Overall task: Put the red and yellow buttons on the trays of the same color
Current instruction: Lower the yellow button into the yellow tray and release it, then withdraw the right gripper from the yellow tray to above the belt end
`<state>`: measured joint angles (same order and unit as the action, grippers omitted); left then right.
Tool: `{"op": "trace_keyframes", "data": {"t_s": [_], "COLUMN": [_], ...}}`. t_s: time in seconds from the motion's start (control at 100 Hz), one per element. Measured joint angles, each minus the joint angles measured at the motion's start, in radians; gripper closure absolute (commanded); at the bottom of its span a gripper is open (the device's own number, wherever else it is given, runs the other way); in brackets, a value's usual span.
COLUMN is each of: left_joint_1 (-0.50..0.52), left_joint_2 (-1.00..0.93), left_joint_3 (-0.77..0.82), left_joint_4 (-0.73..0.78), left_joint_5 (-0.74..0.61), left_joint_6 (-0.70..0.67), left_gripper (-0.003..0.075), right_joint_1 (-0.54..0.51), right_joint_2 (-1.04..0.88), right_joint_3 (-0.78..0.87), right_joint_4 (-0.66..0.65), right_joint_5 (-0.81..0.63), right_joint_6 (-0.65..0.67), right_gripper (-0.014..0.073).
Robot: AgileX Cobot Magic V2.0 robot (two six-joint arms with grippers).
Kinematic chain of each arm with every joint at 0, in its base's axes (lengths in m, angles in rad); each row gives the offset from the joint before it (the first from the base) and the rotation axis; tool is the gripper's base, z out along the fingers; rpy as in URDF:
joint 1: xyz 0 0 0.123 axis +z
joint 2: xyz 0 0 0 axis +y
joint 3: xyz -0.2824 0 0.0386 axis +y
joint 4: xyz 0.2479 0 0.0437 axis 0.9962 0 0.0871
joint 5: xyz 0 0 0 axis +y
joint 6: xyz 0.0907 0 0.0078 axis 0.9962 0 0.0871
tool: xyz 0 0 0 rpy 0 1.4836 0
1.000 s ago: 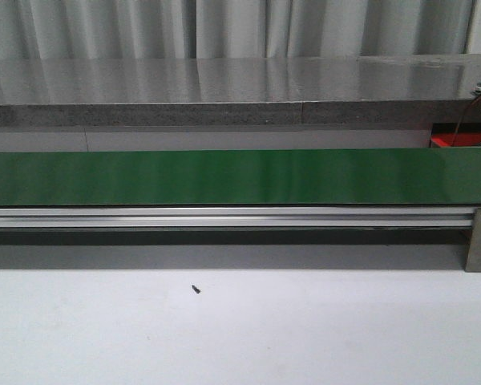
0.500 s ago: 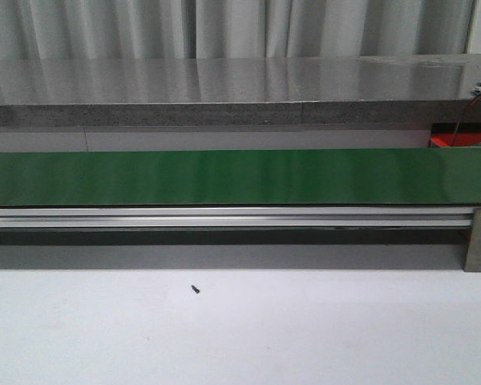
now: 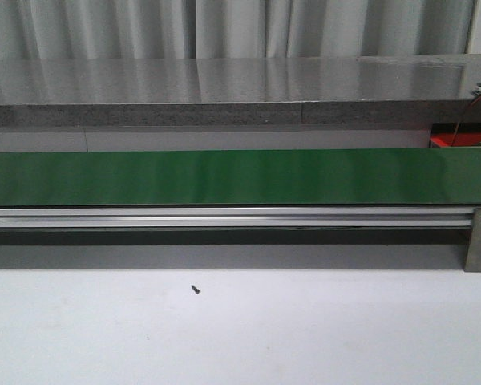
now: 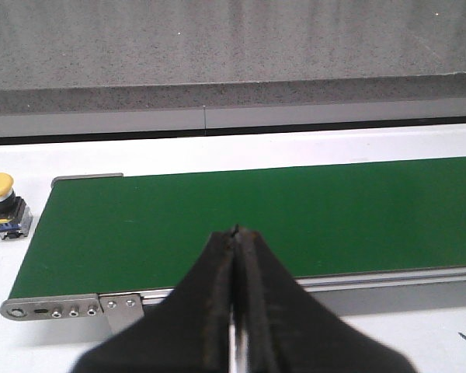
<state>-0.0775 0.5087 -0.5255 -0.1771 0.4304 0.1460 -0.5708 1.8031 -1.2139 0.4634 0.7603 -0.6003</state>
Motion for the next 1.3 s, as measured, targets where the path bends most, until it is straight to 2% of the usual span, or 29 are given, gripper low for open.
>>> {"op": "trace_keyframes", "data": {"t_s": [0.15,0.3,0.37,0.62,0.82,1.3], "left_joint_1": [0.000,0.000,0.000,0.000,0.000,0.000], "left_joint_2": [0.000,0.000,0.000,0.000,0.000,0.000], "left_joint_3": [0.000,0.000,0.000,0.000,0.000,0.000], "left_joint_4": [0.000,0.000,0.000,0.000,0.000,0.000], "left_joint_5": [0.000,0.000,0.000,0.000,0.000,0.000], "left_joint_6": [0.000,0.000,0.000,0.000,0.000,0.000], "left_gripper": [0.0740,0.0740,0.0740,0.0740,0.0740,0.0740], "right_joint_1": [0.000,0.000,0.000,0.000,0.027,0.343], "right_joint_2": [0.010,0.014,0.014,-0.008,-0.111,-0.500], "right_joint_3": [0.009,0.011,0.011,0.011,0.011,0.038], "right_joint_4": [0.000,0.003,0.002,0.042,0.058,0.072], "right_joint_5": [-0.010,-0.013,-0.013,-0.013,-0.032,-0.039], "right_joint_6": [0.000,0.000,0.000,0.000,0.000,-0.014], "right_gripper": [0.0317,0.0151,0.0107,0.0106,0.0108,0.0112]}}
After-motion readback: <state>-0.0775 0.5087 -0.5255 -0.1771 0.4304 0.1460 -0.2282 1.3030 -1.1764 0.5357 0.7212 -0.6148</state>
